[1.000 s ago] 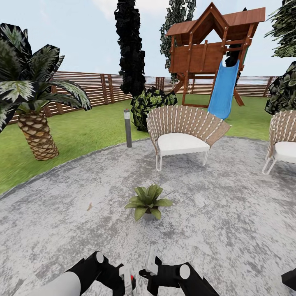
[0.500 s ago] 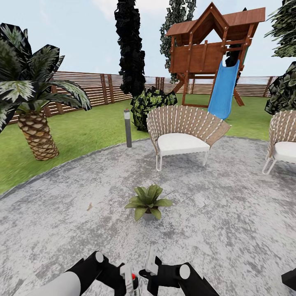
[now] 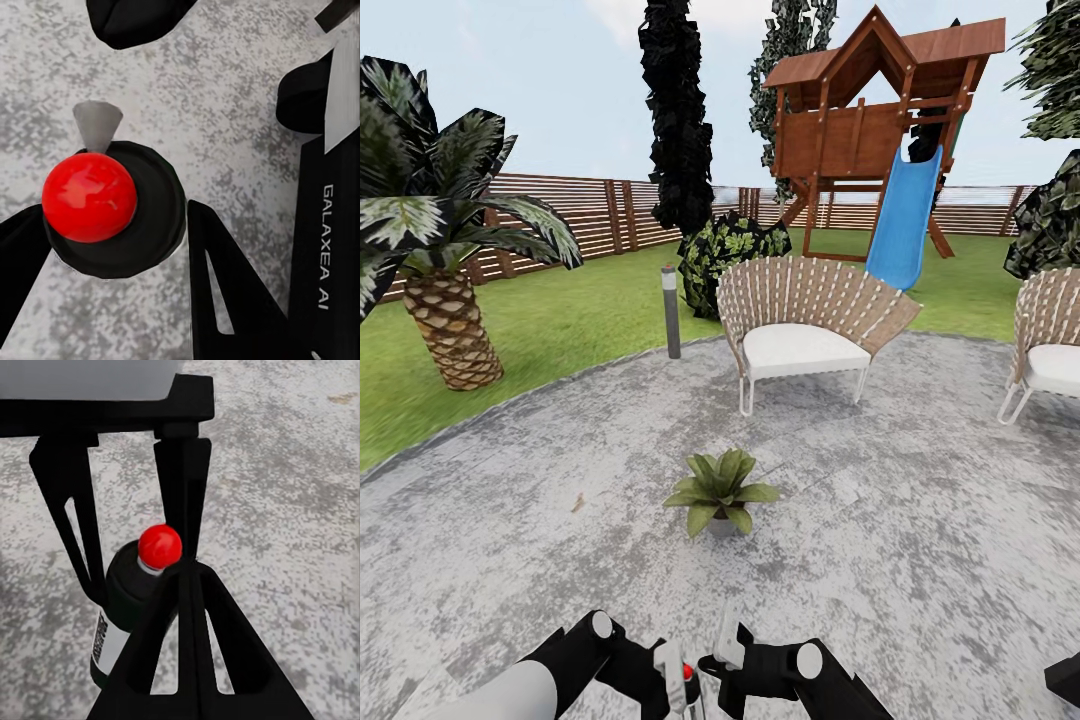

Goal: Pick up the pesticide atomizer in the garden and spray insectifuge to fully cover both potted plants in the garden.

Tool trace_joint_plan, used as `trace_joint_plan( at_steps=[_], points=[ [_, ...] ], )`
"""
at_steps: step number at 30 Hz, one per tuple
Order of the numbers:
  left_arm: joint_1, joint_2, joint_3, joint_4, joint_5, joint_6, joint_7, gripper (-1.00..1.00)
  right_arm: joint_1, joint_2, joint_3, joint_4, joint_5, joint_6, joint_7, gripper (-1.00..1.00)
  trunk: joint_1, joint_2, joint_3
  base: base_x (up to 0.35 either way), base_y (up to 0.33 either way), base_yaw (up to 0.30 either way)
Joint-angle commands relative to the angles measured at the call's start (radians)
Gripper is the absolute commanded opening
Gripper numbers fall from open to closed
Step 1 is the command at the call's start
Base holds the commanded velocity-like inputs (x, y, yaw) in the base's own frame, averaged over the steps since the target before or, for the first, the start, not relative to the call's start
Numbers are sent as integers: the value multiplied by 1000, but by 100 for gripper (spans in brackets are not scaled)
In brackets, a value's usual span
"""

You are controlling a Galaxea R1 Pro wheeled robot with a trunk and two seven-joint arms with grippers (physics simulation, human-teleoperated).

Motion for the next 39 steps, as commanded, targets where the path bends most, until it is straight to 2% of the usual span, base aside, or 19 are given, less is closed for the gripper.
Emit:
trace_joint_plan(
  at_steps=[1, 23, 28, 39],
  points=[
    [0, 0, 3, -2, -10, -10, -6, -100, 0, 0, -1, -1, 10, -6, 0, -100, 0, 0, -1, 0, 0, 0],
    [0, -10, 6, -2, -6, -13, -13, -100, 0, 0, -1, 0, 10, -6, 0, -100, 0, 0, -1, 0, 0, 0],
    [0, -9, 5, -2, 39, -14, -14, -100, 0, 0, -1, 0, 10, -6, 0, -100, 0, 0, -1, 0, 0, 0],
    [0, -8, 2, -3, 43, -13, -14, -100, 0, 0, -1, 1, 10, -6, 0, -100, 0, 0, -1, 0, 0, 0]
  ],
)
